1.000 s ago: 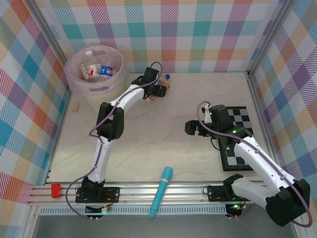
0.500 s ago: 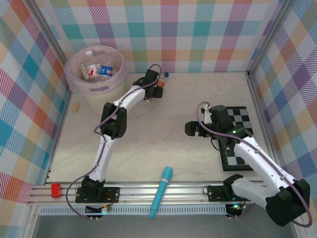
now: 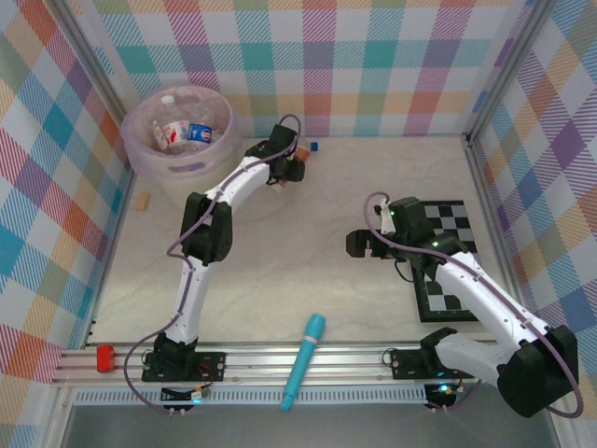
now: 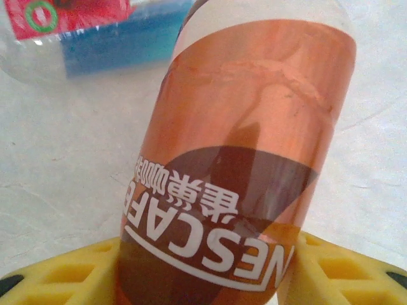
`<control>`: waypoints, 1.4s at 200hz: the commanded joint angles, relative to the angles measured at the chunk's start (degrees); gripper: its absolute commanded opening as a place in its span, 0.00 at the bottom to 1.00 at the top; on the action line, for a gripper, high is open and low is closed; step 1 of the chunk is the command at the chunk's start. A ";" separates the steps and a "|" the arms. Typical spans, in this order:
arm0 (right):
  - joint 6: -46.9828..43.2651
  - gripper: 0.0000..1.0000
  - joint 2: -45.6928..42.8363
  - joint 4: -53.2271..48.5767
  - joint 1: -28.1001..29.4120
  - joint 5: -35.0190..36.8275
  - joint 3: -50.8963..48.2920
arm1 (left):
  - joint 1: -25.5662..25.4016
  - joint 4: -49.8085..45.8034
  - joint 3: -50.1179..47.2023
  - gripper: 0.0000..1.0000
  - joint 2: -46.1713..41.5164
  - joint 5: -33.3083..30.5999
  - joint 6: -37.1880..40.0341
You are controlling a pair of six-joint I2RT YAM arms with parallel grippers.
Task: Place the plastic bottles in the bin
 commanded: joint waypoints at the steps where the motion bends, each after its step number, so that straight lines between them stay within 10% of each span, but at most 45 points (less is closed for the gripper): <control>1: -1.60 0.99 1.18 0.87 -0.30 -1.20 -0.07 | -2.03 -1.71 0.29 0.53 -10.14 2.69 -0.29; 100: -2.37 1.00 4.67 1.72 -0.31 -1.79 0.90 | -1.28 -11.72 5.69 0.45 -31.44 11.07 -1.30; 217: -2.59 0.99 5.31 2.71 -0.31 -3.20 1.35 | 31.31 -11.81 -0.71 0.24 -40.97 10.66 -13.54; 280: -2.43 0.99 4.20 2.24 -0.31 -2.35 0.42 | 34.42 -17.08 8.81 0.23 -28.29 9.15 -14.14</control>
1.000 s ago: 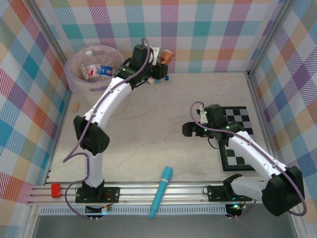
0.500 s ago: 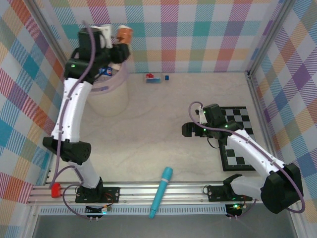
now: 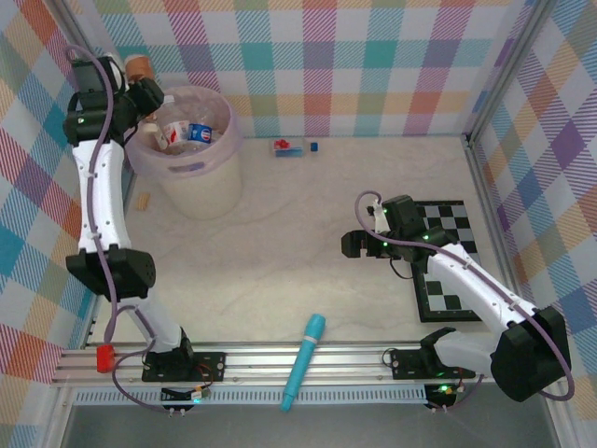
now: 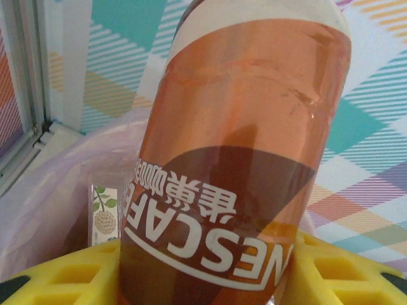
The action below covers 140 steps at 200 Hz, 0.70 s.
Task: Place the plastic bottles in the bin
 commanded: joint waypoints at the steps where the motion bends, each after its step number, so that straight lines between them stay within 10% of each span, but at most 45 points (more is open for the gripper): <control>1: -0.76 0.99 -0.77 0.45 -0.31 -0.18 0.14 | 0.19 -3.07 3.81 0.23 3.56 -1.16 -0.63; 62: -0.59 0.99 0.01 1.17 -0.31 -0.27 -0.82 | -1.54 -8.51 3.45 0.35 7.98 -13.52 2.84; 140: 0.35 1.00 1.44 1.86 -0.31 -0.79 -0.22 | -2.19 -7.32 4.68 0.87 4.21 -11.57 6.72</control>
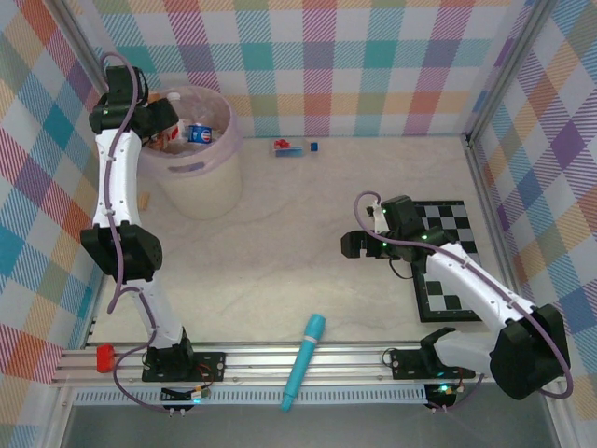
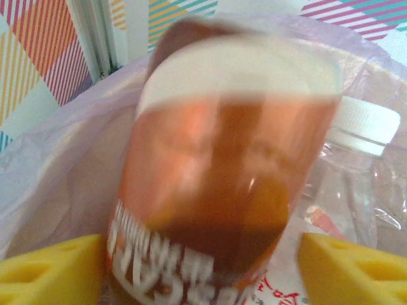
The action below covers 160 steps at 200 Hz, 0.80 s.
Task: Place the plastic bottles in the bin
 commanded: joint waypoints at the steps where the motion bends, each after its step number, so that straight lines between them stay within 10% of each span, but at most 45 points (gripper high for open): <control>1: 0.36 0.99 0.67 1.21 -0.31 -0.97 0.14 | -0.19 0.26 2.35 0.87 -3.59 0.04 1.72; 92: 0.55 0.99 0.88 0.98 -0.30 -1.36 0.13 | 0.58 4.80 -5.49 0.45 -2.63 0.55 -0.80; 160: 0.59 1.00 1.74 2.35 -0.31 -1.41 0.91 | 0.62 11.76 -14.42 0.43 -8.70 2.60 -4.73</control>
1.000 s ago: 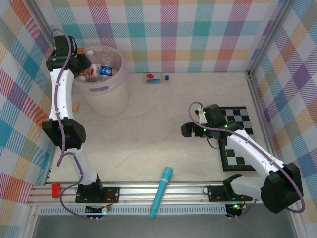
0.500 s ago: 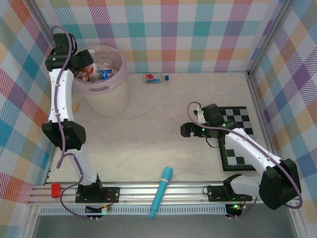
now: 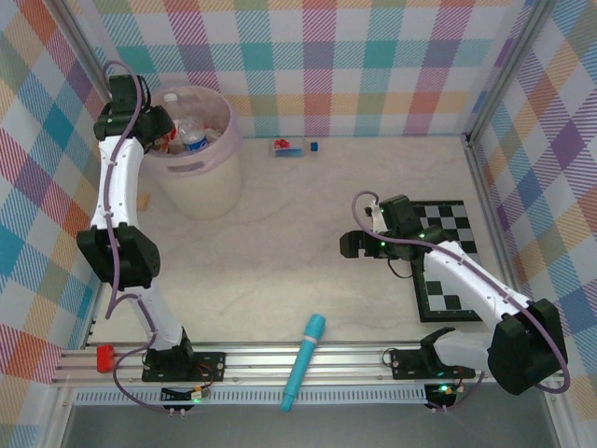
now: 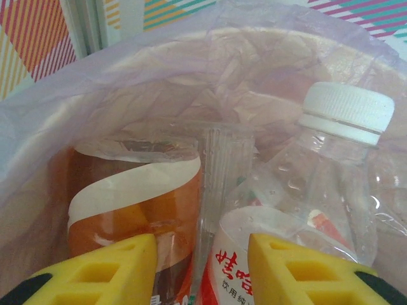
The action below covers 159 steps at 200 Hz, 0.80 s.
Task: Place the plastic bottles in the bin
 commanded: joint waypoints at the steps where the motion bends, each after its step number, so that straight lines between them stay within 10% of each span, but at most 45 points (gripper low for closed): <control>1: 0.44 1.00 0.38 1.87 -0.29 -0.84 0.96 | 0.48 2.05 -2.18 0.43 -4.12 1.51 -1.87; 92: 0.96 1.00 0.73 2.91 -0.25 -0.86 3.62 | -1.78 5.22 -5.00 0.68 -23.20 3.76 -1.13; 159: 2.72 1.00 1.91 3.48 -0.27 -1.57 5.69 | -29.86 8.04 -13.03 0.74 -33.51 -3.29 -1.47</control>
